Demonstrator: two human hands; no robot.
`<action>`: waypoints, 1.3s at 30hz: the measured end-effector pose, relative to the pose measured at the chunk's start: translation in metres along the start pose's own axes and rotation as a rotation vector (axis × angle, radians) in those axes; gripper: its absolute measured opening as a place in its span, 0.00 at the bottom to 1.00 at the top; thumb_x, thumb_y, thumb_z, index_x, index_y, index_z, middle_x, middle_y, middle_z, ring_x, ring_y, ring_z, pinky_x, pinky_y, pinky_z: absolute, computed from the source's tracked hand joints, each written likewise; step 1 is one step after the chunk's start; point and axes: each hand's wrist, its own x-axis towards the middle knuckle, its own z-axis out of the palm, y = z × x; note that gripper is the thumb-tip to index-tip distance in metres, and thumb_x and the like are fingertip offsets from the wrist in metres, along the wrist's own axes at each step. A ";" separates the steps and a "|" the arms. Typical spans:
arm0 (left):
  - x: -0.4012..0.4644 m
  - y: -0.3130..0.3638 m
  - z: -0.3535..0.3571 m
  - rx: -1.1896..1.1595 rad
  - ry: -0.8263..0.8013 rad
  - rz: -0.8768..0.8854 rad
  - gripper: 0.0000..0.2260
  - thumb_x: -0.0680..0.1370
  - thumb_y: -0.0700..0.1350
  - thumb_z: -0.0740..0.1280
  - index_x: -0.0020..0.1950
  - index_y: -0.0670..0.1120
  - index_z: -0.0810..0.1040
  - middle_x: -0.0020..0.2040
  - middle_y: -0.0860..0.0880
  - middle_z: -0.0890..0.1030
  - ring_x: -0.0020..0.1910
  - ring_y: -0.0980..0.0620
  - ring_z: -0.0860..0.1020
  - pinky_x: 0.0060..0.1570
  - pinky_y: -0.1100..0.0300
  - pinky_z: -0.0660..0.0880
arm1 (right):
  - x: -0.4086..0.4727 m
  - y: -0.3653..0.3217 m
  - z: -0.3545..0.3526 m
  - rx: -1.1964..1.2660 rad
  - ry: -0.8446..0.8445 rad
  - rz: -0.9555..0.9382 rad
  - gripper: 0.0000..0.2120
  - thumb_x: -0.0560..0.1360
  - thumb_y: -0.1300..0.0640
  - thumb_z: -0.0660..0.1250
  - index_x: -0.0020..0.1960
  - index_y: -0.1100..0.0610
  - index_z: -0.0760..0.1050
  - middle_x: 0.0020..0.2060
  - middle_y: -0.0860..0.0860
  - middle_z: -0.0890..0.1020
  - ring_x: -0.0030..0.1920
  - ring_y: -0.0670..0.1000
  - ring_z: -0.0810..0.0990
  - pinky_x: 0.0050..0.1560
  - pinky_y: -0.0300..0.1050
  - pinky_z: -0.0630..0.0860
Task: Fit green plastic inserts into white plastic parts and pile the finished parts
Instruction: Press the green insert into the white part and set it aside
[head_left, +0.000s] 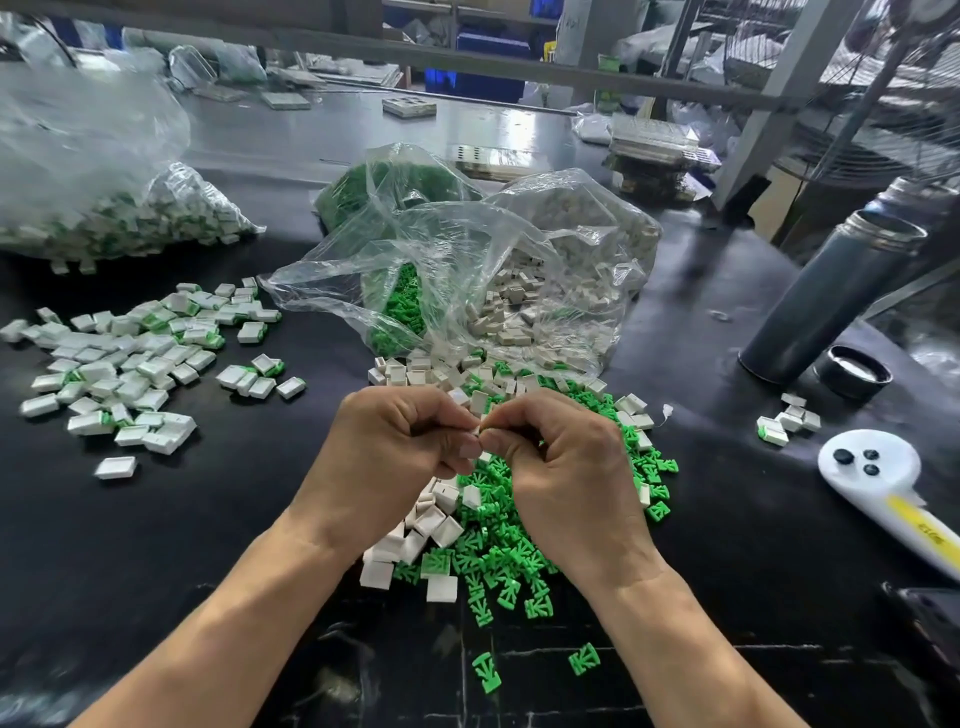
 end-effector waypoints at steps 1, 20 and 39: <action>0.000 0.001 0.000 0.009 -0.004 0.008 0.12 0.73 0.28 0.73 0.43 0.46 0.87 0.35 0.46 0.86 0.35 0.47 0.86 0.36 0.56 0.83 | 0.000 0.001 0.000 0.022 0.002 0.011 0.07 0.74 0.67 0.75 0.44 0.56 0.85 0.39 0.43 0.84 0.42 0.43 0.81 0.42 0.29 0.72; -0.005 0.002 0.020 0.111 0.143 0.235 0.09 0.72 0.41 0.79 0.48 0.51 0.84 0.52 0.55 0.81 0.54 0.52 0.80 0.53 0.68 0.73 | 0.006 -0.005 0.012 1.083 -0.229 0.574 0.23 0.77 0.43 0.64 0.51 0.64 0.79 0.39 0.57 0.82 0.35 0.52 0.80 0.27 0.43 0.76; -0.010 0.006 0.018 0.286 0.068 0.258 0.08 0.75 0.44 0.77 0.50 0.53 0.81 0.56 0.62 0.80 0.60 0.60 0.79 0.58 0.69 0.72 | -0.001 -0.005 0.017 0.577 -0.214 0.383 0.30 0.83 0.33 0.50 0.50 0.55 0.81 0.29 0.53 0.76 0.27 0.52 0.72 0.23 0.42 0.67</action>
